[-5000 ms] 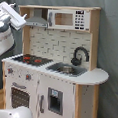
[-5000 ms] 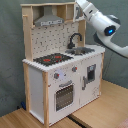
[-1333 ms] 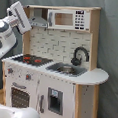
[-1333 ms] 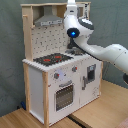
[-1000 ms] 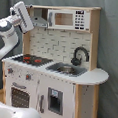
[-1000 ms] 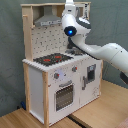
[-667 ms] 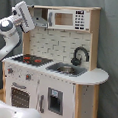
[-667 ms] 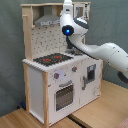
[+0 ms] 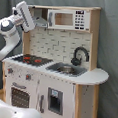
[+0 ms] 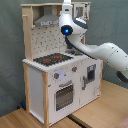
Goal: Play with the kitchen
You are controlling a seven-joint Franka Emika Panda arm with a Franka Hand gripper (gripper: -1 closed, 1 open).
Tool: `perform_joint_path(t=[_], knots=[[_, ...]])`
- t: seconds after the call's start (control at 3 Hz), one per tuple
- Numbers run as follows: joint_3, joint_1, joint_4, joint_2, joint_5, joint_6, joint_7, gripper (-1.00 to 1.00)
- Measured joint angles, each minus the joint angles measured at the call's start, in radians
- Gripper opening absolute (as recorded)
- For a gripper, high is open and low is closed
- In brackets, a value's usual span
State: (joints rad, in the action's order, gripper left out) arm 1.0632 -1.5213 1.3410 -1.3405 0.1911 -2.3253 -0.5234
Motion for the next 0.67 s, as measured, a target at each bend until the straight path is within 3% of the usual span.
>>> perform_joint_path(t=[0.33, 0.67], knots=[[0.001, -0.023, -0.029, 0.000, -0.016, 0.033, 0.000, -1.00], [0.010, -0.030, -0.032, 0.002, -0.022, 0.142, 0.001, -1.00]])
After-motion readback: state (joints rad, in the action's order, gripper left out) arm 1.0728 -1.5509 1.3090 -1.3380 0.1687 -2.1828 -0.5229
